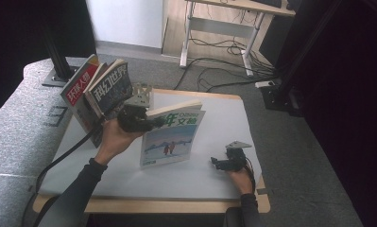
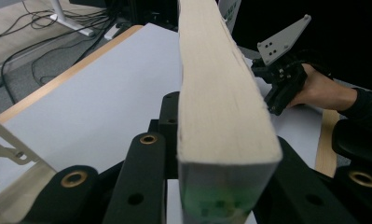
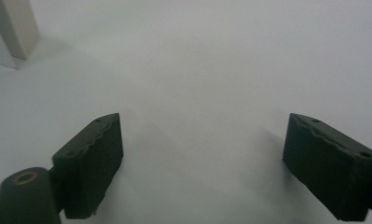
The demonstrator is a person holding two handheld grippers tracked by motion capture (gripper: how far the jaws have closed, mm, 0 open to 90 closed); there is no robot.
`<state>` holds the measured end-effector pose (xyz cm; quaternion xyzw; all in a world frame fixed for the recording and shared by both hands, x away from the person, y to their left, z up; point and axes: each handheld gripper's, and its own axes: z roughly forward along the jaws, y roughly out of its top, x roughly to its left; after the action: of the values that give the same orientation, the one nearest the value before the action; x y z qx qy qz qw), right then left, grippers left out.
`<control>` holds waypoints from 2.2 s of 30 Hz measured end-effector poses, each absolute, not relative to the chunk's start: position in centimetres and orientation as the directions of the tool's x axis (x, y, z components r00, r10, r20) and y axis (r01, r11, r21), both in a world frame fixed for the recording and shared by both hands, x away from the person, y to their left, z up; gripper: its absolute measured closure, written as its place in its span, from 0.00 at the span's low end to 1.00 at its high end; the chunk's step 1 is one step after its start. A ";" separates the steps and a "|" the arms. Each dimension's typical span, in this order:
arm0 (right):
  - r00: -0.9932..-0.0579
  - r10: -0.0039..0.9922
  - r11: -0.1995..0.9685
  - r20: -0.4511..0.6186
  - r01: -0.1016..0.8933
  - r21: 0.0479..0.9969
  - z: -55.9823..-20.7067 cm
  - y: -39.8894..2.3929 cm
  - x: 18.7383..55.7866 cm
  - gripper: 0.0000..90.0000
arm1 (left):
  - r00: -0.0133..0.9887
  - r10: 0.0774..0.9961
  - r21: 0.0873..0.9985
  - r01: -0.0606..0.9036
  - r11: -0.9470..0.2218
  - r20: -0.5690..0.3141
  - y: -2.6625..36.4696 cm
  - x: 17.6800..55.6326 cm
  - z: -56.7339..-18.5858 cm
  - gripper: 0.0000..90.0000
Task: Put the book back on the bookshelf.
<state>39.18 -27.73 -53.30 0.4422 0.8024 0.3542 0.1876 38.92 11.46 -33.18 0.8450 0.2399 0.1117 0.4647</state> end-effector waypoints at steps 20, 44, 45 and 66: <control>-0.539 0.842 0.358 0.015 0.581 0.731 -53.6 -27.5 39.3 0.06 | 0.814 0.581 0.839 0.329 -0.435 -0.018 14.3 38.4 -31.2 0.82; -0.538 0.842 0.358 0.015 0.580 0.732 -53.7 -27.5 39.3 0.06 | 0.703 0.710 0.863 0.375 -0.339 -0.026 20.8 37.6 -28.7 0.82; -0.538 0.842 0.358 0.015 0.580 0.732 -53.7 -27.5 39.3 0.06 | 0.698 0.715 0.864 0.376 -0.335 -0.026 21.0 37.6 -28.6 0.82; -0.537 0.843 0.356 0.016 0.580 0.733 -53.7 -27.5 39.3 0.06 | 0.585 0.810 0.878 0.408 -0.250 -0.041 23.0 40.4 -29.0 0.82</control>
<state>39.28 -27.50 -53.67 0.4436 0.8021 0.3541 0.1858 40.40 23.03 -29.04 0.7601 0.4008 0.2170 0.4631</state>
